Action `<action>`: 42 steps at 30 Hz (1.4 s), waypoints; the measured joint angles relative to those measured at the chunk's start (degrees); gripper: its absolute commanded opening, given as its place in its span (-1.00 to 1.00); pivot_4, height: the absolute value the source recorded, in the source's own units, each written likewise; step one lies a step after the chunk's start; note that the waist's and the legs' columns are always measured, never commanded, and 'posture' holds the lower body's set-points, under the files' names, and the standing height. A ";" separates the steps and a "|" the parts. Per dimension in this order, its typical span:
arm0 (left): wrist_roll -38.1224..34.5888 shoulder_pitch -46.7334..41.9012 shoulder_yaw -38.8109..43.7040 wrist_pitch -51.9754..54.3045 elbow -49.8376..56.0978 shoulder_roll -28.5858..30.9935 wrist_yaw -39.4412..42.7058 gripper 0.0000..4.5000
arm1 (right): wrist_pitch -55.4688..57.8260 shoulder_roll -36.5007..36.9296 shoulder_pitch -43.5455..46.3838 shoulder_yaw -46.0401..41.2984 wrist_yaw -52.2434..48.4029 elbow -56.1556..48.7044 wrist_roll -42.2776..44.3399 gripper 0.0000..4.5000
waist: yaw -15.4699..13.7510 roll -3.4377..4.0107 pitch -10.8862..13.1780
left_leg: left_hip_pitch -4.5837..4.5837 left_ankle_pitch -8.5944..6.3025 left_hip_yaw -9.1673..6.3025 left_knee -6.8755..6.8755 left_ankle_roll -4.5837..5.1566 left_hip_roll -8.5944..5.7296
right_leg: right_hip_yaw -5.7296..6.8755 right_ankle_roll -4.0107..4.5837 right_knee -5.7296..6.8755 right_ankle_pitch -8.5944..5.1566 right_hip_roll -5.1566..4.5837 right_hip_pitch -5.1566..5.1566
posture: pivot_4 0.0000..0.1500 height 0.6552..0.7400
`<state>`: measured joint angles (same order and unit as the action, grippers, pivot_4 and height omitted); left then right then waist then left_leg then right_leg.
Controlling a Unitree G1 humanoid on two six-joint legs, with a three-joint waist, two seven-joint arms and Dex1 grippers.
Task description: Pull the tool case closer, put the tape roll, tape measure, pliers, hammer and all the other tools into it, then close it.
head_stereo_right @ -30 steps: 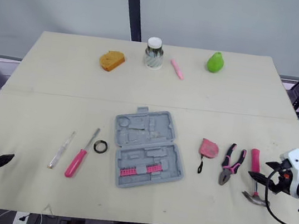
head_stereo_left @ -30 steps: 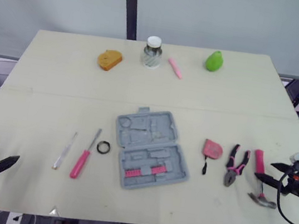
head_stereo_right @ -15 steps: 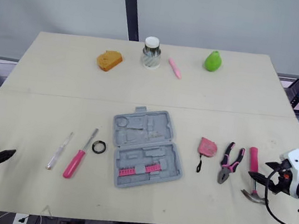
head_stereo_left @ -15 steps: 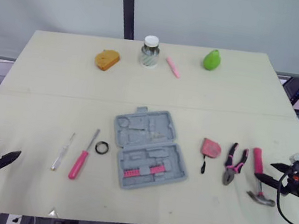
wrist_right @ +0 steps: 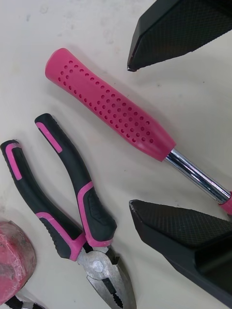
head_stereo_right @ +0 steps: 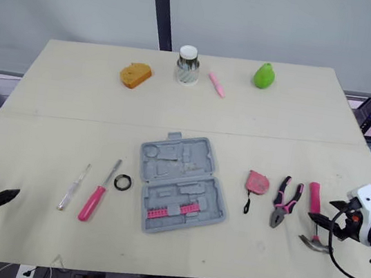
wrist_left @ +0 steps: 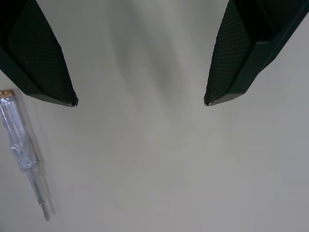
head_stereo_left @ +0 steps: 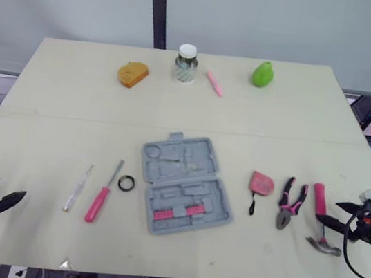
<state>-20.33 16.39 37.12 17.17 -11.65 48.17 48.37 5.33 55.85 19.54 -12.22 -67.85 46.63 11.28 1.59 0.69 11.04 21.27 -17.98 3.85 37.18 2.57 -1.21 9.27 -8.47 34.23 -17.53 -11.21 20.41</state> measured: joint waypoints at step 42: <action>-2.02 0.20 0.68 3.03 2.99 -0.51 -0.99 0.99 | 2.04 -0.25 0.22 -1.92 2.06 -0.41 3.92 1.00 | -0.01 -0.01 0.00 | 0.04 0.07 0.05 0.03 0.15 0.02 | -0.03 0.01 0.02 0.00 0.01 0.04 | 1.00 1.00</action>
<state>-22.35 16.58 37.80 20.20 -8.67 47.66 47.39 7.37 55.59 19.76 -14.13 -65.79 46.22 15.20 1.57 0.68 11.04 21.31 -17.90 3.90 37.22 2.72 -1.19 9.25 -8.47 34.25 -17.53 -11.20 20.45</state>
